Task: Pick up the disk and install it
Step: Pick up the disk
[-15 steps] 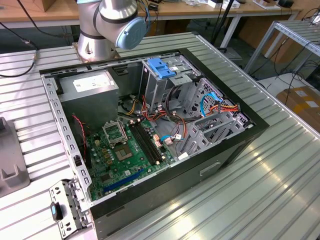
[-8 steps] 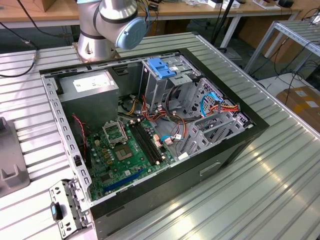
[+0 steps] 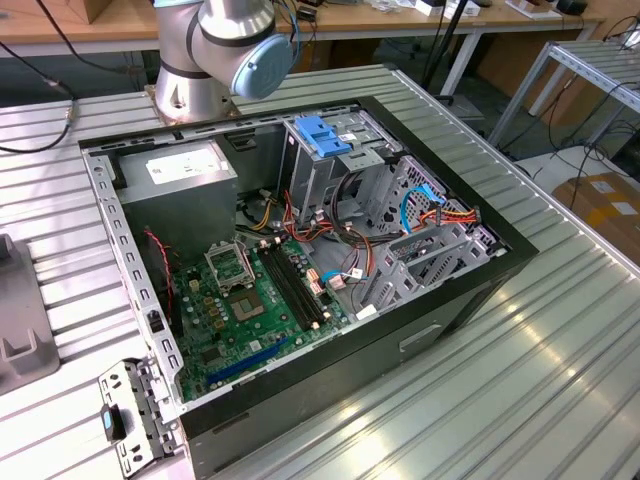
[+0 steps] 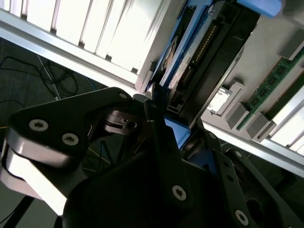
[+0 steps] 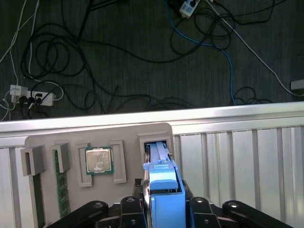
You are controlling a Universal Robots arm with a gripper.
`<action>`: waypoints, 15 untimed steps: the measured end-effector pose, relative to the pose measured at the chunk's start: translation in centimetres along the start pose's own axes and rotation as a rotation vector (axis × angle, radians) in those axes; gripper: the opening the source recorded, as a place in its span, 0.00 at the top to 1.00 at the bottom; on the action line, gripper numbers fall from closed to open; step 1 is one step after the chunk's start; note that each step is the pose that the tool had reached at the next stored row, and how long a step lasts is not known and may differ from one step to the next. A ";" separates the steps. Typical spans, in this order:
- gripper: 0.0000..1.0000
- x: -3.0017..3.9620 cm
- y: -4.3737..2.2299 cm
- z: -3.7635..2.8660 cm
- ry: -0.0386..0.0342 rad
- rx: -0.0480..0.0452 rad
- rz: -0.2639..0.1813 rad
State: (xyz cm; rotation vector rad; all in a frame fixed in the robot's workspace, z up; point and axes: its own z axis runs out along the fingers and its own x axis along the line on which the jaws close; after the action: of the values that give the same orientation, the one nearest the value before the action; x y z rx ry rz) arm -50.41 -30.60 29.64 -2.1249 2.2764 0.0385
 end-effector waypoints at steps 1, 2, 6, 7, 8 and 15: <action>0.62 0.00 0.00 -0.04 0.0000 0.0001 0.000; 0.62 0.00 0.00 -0.09 0.0000 0.0002 0.000; 0.62 -0.01 0.00 -0.38 0.0000 0.0000 0.000; 0.62 -0.01 0.00 -0.42 -0.0002 0.0001 0.000; 0.62 -0.02 0.00 -0.45 -0.0004 0.0002 0.000; 0.62 -0.04 0.00 -1.00 -0.0022 -0.0002 0.000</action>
State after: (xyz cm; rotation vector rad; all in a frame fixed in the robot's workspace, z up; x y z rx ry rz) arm -50.41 -30.60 30.64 -2.1239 2.2752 0.0410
